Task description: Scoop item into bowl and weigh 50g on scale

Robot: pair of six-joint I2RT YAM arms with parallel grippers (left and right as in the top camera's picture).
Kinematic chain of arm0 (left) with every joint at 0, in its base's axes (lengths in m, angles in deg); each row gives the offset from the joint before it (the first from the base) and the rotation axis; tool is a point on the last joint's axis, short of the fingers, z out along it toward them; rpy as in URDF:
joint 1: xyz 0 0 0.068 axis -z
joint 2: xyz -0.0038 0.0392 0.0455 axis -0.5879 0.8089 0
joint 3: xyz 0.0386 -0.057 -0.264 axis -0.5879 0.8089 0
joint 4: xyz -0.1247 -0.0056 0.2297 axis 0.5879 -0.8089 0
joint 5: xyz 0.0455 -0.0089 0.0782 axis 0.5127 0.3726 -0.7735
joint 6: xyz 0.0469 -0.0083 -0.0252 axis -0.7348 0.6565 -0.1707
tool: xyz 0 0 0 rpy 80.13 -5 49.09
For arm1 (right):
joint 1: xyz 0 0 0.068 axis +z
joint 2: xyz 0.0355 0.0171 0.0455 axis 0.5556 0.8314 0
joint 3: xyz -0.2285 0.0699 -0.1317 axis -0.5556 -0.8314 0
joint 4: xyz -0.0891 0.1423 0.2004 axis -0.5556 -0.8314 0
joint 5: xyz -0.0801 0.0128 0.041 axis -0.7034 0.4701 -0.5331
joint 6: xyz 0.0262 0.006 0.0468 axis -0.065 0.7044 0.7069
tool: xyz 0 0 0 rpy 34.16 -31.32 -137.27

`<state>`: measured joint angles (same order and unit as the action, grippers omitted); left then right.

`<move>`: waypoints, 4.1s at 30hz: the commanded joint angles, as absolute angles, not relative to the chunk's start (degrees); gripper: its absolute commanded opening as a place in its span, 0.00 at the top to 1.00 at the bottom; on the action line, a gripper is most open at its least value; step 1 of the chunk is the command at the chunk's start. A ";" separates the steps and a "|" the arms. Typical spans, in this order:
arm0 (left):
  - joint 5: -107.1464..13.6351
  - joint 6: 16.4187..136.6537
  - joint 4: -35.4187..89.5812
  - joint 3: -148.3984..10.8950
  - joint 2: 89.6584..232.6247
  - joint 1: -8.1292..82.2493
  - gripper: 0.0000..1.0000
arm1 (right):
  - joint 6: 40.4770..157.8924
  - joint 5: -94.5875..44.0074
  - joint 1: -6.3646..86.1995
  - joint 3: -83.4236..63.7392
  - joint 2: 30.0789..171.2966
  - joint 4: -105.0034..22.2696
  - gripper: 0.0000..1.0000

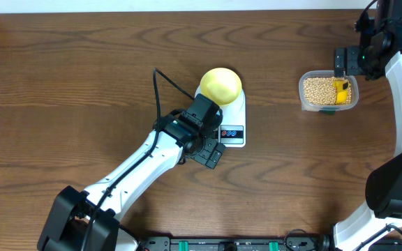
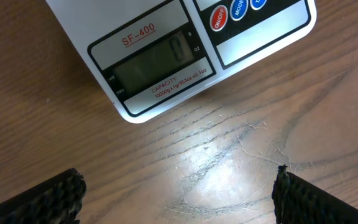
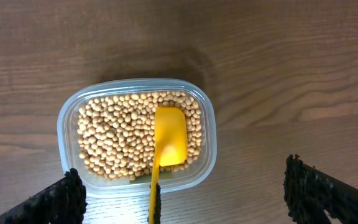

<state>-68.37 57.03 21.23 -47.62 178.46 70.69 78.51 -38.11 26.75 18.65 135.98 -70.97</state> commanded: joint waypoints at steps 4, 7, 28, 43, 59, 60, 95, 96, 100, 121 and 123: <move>-69.05 57.93 21.08 -48.01 178.33 70.71 0.02 | 78.62 -38.46 27.05 19.28 135.67 -70.84 0.01; -69.03 57.93 21.08 -48.01 178.33 70.71 0.02 | 78.55 -37.43 27.10 19.35 135.63 -69.64 0.01; -69.03 57.93 21.08 -48.01 178.33 70.71 0.02 | 81.59 -31.68 27.12 17.66 135.71 -81.27 0.57; -69.03 57.93 21.08 -48.01 178.33 70.71 0.02 | 81.37 -35.36 27.71 10.58 136.04 -72.57 0.74; -69.05 57.93 21.08 -48.01 178.33 70.71 0.02 | 78.33 -35.40 27.69 10.23 136.04 -62.64 0.99; -69.03 57.93 21.08 -48.01 178.33 70.71 0.02 | 78.33 -35.38 27.69 10.23 136.04 -61.99 0.99; -69.03 57.93 21.08 -48.01 178.33 70.71 0.02 | 77.68 -29.08 27.12 14.63 136.39 -71.28 0.22; -69.03 57.93 21.08 -48.01 178.33 70.71 0.02 | 77.68 -29.08 27.34 13.51 136.39 -70.91 0.21; -69.05 57.93 21.08 -48.01 178.33 70.71 0.02 | 76.89 -29.32 27.64 8.55 136.43 -65.92 0.17; -69.03 57.93 21.08 -48.01 178.33 70.71 0.02 | 79.67 -37.50 27.40 3.81 136.98 -54.80 0.32; -69.03 57.93 21.08 -48.01 178.33 70.71 0.02 | 81.90 -39.03 27.30 3.81 136.98 -54.71 0.32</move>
<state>-68.53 57.03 21.23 -47.62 178.46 70.69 78.38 -35.60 27.36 4.24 136.06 -54.95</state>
